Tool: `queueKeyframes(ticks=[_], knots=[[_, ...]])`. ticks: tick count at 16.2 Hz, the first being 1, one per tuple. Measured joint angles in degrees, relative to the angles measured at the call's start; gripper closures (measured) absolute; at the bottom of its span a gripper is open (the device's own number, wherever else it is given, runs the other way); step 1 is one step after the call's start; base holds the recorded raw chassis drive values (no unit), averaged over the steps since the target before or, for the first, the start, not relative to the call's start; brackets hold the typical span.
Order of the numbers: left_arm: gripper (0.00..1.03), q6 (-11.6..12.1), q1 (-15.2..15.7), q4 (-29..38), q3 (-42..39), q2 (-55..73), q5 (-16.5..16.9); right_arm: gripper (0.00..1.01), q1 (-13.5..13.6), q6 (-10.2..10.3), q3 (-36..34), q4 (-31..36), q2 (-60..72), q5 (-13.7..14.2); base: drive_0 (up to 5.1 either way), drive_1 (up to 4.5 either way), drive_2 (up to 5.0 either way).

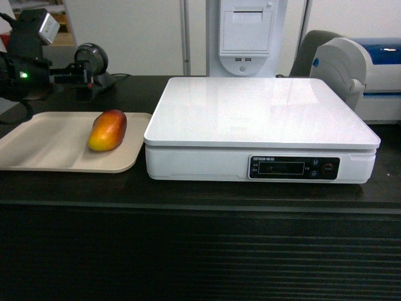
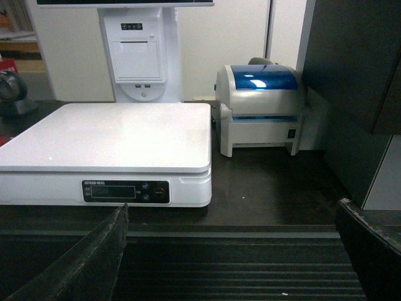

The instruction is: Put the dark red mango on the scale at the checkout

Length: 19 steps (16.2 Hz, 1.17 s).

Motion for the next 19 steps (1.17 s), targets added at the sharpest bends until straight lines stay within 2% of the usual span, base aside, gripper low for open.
queueKeyframes(ticks=[3, 4, 7, 10, 13, 19], knots=[[0.05, 0.72, -1.70, -7.15, 8.70, 5.66, -0.35, 0.03, 0.00, 0.00, 0.00, 0.00, 0.00, 0.02, 0.0, 0.00, 0.0], [0.05, 1.38, -2.34, -9.75, 12.70, 8.46, -2.03, 0.03, 0.00, 0.00, 0.00, 0.02, 0.00, 0.00, 0.0, 0.00, 0.0], [0.05, 1.95, -2.21, -15.02, 16.61, 11.17, -3.67, 0.03, 0.00, 0.00, 0.00, 0.00, 0.00, 0.00, 0.0, 0.00, 0.0], [0.05, 1.86, -1.90, -18.36, 19.23, 12.35, -2.75, 0.03, 0.00, 0.00, 0.00, 0.00, 0.00, 0.00, 0.0, 0.00, 0.0], [0.05, 1.46, -2.21, -21.90, 20.92, 12.57, 0.15, 0.03, 0.00, 0.00, 0.00, 0.00, -0.02, 0.00, 0.0, 0.00, 0.0], [0.05, 3.58, -2.64, -28.57, 24.39, 16.41, -0.81, 0.03, 0.00, 0.00, 0.00, 0.02, 0.00, 0.00, 0.0, 0.00, 0.0]])
